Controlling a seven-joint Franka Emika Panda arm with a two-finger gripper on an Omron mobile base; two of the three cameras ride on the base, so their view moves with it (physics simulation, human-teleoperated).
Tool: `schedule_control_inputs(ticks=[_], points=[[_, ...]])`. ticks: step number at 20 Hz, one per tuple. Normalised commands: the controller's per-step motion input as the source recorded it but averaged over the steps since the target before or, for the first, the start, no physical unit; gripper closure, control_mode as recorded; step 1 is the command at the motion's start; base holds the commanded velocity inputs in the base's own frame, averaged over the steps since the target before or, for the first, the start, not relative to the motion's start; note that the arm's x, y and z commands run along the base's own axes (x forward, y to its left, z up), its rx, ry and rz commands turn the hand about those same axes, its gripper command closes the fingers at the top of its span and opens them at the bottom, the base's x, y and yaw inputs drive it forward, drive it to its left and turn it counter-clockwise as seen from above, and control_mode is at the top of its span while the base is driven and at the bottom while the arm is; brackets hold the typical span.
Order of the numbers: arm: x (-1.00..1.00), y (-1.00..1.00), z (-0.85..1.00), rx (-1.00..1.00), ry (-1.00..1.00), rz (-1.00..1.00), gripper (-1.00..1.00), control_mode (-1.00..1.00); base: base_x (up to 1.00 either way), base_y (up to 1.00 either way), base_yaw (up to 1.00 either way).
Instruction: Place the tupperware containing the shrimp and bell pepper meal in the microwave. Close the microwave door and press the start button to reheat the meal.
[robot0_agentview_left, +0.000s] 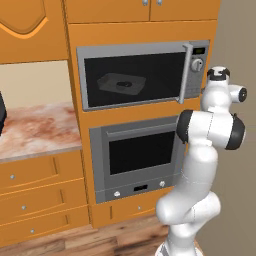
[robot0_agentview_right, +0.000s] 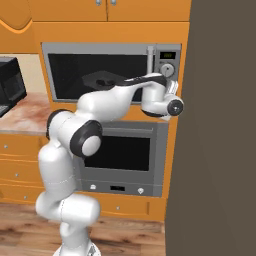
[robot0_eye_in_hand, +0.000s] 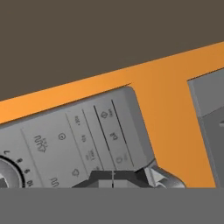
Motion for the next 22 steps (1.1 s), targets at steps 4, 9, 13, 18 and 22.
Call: schedule_control_inputs(ticks=[4,9,13,18,22], points=[[0.32,-0.03,-0.15,0.00,0.00,0.01,1.00,-1.00,0.00,0.00,0.00],[0.32,-0.11,-0.13,0.01,0.00,0.02,1.00,-1.00,0.00,0.00,0.00],[0.33,-0.13,-0.08,0.01,0.00,0.01,1.00,-1.00,0.00,0.00,0.00],[0.39,-0.08,-0.10,0.00,0.00,0.02,1.00,-1.00,0.00,0.00,0.00],[0.41,-0.03,-0.13,0.00,0.00,0.01,1.00,-1.00,0.00,0.00,0.00]])
